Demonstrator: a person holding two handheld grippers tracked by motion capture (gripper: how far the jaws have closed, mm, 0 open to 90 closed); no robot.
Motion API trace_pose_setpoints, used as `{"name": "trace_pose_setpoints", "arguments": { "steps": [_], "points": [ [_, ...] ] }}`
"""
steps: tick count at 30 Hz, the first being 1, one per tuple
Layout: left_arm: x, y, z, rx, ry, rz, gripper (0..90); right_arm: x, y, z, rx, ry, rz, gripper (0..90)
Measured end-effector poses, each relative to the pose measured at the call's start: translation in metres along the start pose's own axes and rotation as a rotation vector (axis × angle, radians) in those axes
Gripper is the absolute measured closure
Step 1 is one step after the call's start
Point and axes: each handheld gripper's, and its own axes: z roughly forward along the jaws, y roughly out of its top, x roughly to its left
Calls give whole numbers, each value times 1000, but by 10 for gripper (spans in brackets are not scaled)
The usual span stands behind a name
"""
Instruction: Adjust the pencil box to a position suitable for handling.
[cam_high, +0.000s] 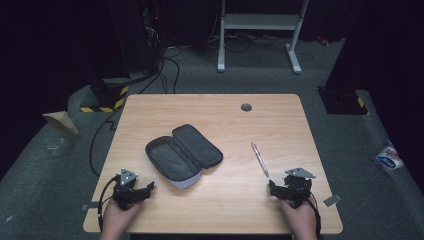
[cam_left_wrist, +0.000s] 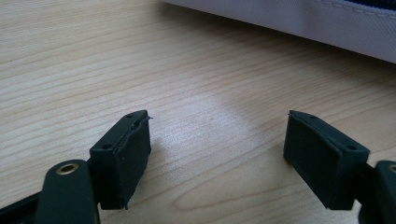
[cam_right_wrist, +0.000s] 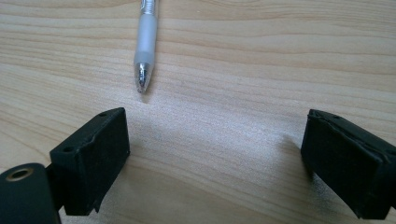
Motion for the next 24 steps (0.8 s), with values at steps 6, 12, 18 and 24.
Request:
{"name": "trace_pose_setpoints", "arguments": {
  "steps": [6, 12, 18, 24],
  "points": [
    [0, 0, 0, 0, 2, 1, 233, -1, 0, 0, -2, 3, -10, 76],
    [-1, 0, 0, 1, 7, -1, 232, -1, 0, 0, -2, 4, -13, 76],
    [0, 0, 0, 3, -4, 2, 220, -1, -1, -1, 0, 21, -28, 77],
    [0, -1, -1, 10, -28, 17, 184, 0, -2, -2, 1, 39, -43, 79]
  ]
}}
